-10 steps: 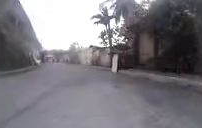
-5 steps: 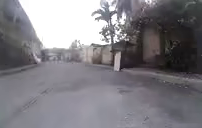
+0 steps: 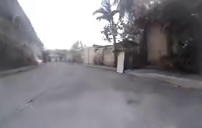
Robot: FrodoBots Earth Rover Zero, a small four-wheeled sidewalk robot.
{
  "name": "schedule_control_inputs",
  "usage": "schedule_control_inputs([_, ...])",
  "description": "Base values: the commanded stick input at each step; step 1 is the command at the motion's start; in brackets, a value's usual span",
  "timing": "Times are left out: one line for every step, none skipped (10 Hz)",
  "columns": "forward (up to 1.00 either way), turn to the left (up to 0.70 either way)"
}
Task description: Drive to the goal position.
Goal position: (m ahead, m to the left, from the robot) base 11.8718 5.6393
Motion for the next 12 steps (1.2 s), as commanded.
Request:
schedule_control_inputs([1.00,0.00])
schedule_control_inputs([1.00,0.00])
schedule_control_inputs([1.00,0.00])
schedule_control_inputs([1.00,0.00])
schedule_control_inputs([1.00,0.00])
schedule_control_inputs([1.00,0.00])
schedule_control_inputs([1.00,0.00])
schedule_control_inputs([1.00,0.00])
schedule_control_inputs([1.00,0.00])
schedule_control_inputs([1.00,0.00])
schedule_control_inputs([1.00,0.00])
schedule_control_inputs([1.00,0.00])
